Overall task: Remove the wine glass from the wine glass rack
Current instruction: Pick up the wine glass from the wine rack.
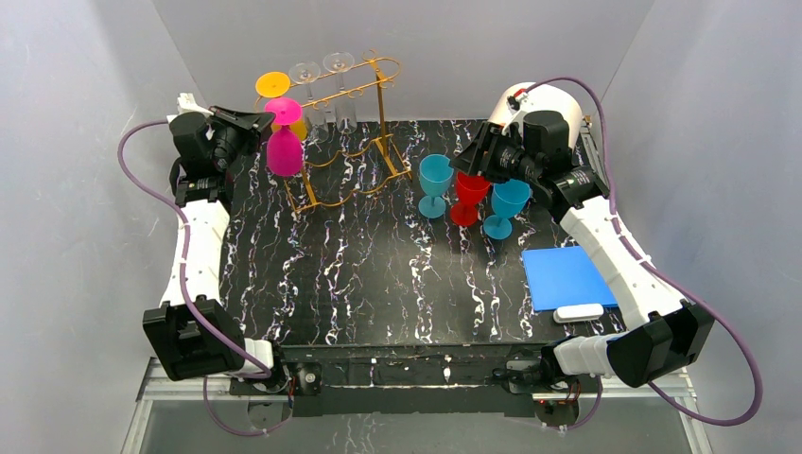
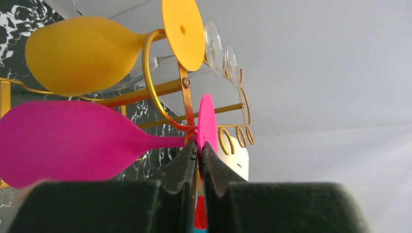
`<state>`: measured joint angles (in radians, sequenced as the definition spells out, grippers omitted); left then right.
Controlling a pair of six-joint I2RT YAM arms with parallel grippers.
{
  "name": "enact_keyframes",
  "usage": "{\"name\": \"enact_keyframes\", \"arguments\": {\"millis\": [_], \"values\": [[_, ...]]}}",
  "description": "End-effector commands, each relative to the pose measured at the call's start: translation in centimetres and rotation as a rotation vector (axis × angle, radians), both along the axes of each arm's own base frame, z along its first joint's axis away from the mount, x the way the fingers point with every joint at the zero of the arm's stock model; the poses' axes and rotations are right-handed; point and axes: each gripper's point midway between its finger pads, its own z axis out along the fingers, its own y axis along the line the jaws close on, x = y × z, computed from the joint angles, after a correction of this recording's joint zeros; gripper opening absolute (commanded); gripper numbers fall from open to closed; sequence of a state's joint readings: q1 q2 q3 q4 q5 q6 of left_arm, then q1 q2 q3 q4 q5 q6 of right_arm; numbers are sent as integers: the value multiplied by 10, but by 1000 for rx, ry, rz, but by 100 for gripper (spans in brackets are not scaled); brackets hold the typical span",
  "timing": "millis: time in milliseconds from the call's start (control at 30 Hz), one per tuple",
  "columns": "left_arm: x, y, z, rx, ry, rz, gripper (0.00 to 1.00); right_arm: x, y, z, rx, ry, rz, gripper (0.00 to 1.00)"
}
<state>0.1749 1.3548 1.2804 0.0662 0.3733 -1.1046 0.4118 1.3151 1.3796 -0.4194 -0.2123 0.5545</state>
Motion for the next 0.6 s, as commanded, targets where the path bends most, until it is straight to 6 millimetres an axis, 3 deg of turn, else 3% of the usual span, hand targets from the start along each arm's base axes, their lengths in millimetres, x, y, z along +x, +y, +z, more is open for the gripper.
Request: {"name": "enact_keyframes", "arguments": {"millis": [0, 300, 567], "values": [[-8, -2, -1, -12, -16, -9, 0, 3, 3, 27, 62, -65, 3, 62], [-13, -9, 14, -127, -118, -30, 0, 3, 6, 24, 85, -43, -1, 62], [-13, -4, 30, -197, -209, -33, 0, 1, 5, 23, 79, -53, 5, 63]]}}
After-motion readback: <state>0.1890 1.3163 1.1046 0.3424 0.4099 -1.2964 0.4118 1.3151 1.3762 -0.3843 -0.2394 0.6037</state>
